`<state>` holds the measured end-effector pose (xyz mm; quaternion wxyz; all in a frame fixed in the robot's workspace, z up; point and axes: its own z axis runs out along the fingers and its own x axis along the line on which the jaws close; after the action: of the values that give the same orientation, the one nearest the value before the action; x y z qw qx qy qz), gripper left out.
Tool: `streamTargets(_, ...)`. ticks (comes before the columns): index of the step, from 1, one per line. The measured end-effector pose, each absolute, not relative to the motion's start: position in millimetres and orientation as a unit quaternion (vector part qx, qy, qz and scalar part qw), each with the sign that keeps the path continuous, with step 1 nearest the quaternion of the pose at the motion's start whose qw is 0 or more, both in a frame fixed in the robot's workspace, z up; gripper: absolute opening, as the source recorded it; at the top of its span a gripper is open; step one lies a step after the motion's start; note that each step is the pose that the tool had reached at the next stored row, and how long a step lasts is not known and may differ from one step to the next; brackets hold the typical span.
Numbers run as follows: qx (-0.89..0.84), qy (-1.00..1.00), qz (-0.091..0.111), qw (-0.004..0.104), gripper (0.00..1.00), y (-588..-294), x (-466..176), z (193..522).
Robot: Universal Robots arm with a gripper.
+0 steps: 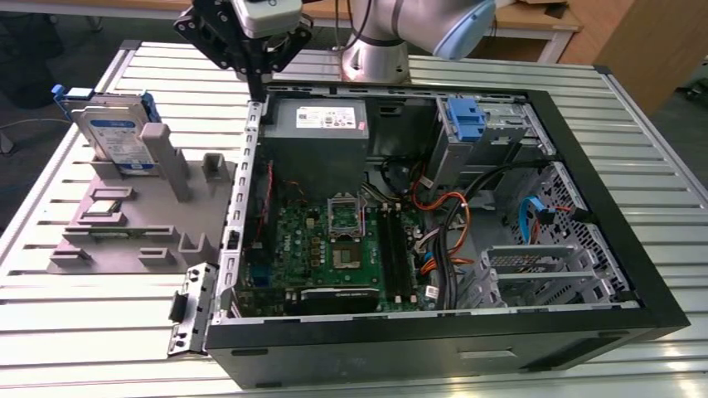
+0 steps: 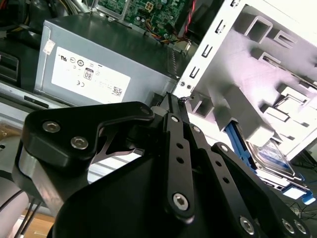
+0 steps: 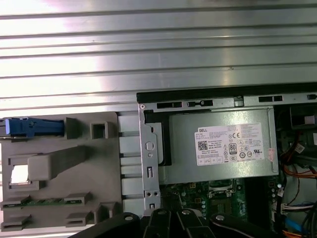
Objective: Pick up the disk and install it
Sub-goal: 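Reach for the disk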
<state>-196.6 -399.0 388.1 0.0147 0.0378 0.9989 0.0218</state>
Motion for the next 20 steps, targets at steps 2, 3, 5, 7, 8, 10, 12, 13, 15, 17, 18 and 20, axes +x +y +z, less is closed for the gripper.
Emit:
streamTargets(2, 0.038, 0.999, 0.022, 0.015, 0.11, -399.0, -198.6, 388.0)
streamTargets(3, 0.038, 0.999, 0.022, 0.015, 0.11, -398.9, -199.1, 387.9)
streamTargets(5, 0.038, 0.999, 0.022, 0.015, 0.11, -398.9, -199.1, 387.9)
streamTargets(7, 0.038, 0.999, 0.022, 0.015, 0.11, -399.0, -199.8, 388.0)
streamTargets(8, 0.038, 0.999, 0.022, 0.015, 0.11, -399.0, -199.8, 388.0)
streamTargets(10, 0.038, 0.999, 0.022, 0.015, 0.11, -399.0, -199.8, 388.0)
streamTargets(12, 0.038, 0.999, 0.022, 0.015, 0.11, -399.0, -200.1, 388.0)
streamTargets(13, 0.038, 0.999, 0.022, 0.015, 0.11, -399.0, -200.6, 387.9)
streamTargets(15, 0.038, 0.999, 0.022, 0.015, 0.11, -399.0, -201.9, 387.8)
streamTargets(17, 0.038, 0.999, 0.022, 0.015, 0.11, -399.0, -203.8, 387.7)
streamTargets(18, 0.038, 0.999, 0.022, 0.015, 0.11, -399.0, -204.8, 387.6)
streamTargets(20, 0.038, 0.999, 0.022, 0.015, 0.11, -399.0, -207.1, 387.5)
